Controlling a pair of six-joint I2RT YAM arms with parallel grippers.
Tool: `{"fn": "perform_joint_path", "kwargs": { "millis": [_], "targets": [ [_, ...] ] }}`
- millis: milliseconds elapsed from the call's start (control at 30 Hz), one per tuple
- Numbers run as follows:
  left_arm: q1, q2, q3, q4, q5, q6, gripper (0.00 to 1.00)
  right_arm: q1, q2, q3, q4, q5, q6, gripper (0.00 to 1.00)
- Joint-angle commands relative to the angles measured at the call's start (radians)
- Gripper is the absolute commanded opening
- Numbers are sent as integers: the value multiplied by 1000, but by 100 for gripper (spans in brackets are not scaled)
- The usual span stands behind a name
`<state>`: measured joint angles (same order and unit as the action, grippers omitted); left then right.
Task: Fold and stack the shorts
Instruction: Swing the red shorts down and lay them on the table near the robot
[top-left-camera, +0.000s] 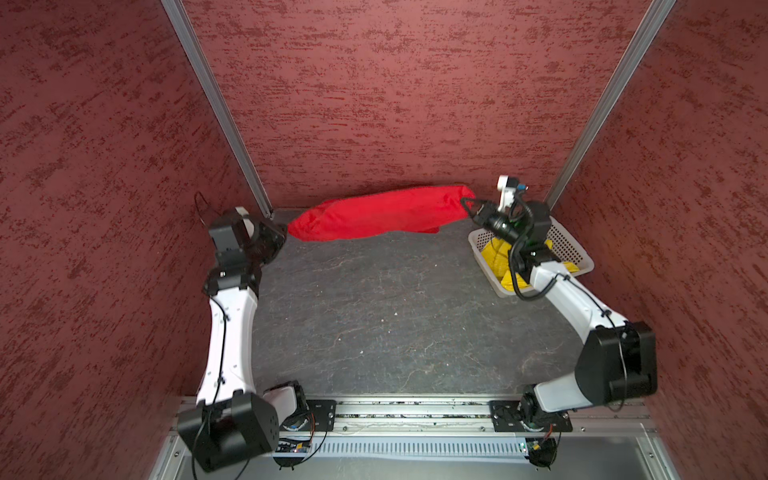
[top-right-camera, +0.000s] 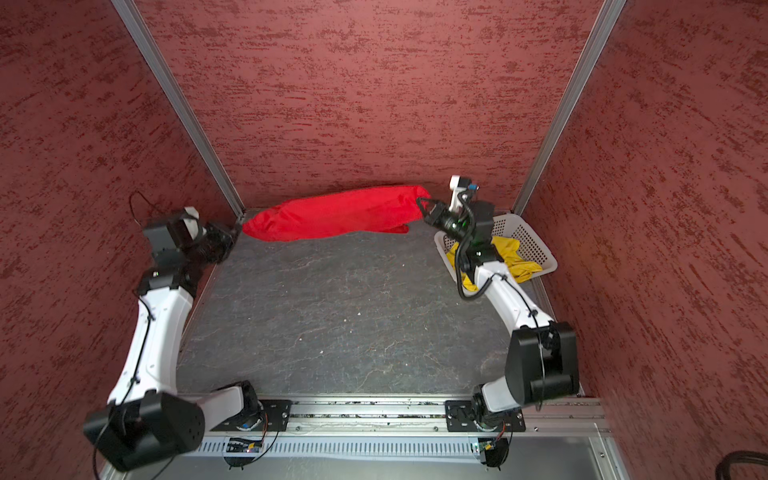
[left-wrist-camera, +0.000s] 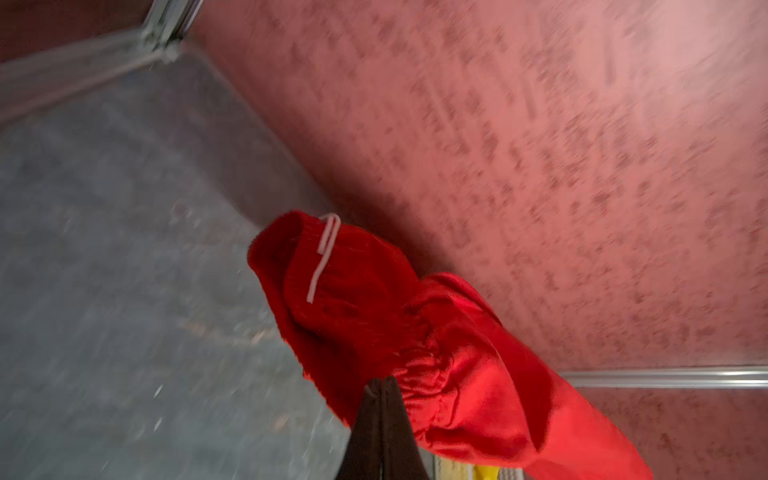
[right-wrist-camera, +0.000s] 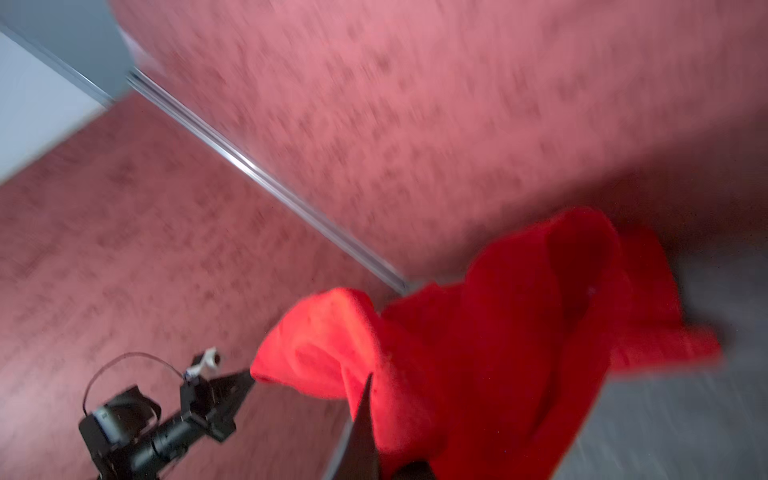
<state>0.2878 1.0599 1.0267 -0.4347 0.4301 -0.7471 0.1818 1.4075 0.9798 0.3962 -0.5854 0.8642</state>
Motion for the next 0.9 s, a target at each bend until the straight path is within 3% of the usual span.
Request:
{"fn": "perform_joint_path", "kwargs": {
  "millis": [0,200,233,267,300,367,400,433,567,633,733,867],
  "targets": [
    [8,-135,-207,-85,-2,58,0,44,-143,-260,42,46,37,0],
    [28,-304,-383,-261,-10,131,0,57,-375,-568,-140,118,12,0],
    [27,-329,-399,-288,-7,126,5,58,-413,-597,-183,131,1,0],
    [27,-352,-411,-306,-1,120,20,58,-450,-611,-234,154,-12,2],
    [28,-382,-422,-334,5,116,42,58,-491,-619,-309,185,-33,11],
    [26,-443,-433,-383,10,99,60,58,-570,-620,-457,272,-79,38],
    [22,-469,-431,-399,12,92,71,58,-607,-610,-540,329,-101,47],
    [17,-486,-426,-410,8,85,75,56,-635,-600,-598,372,-116,50],
    [16,-491,-408,-398,-14,77,79,57,-695,-510,-753,562,-164,56],
    [17,-464,-420,-356,-11,55,75,57,-662,-459,-728,580,-188,56],
    [10,-389,-461,-239,-5,14,74,63,-522,-369,-648,521,-204,57],
    [-35,-229,-466,-116,-51,-6,79,159,-246,-231,-574,514,-246,58]
  ]
}}
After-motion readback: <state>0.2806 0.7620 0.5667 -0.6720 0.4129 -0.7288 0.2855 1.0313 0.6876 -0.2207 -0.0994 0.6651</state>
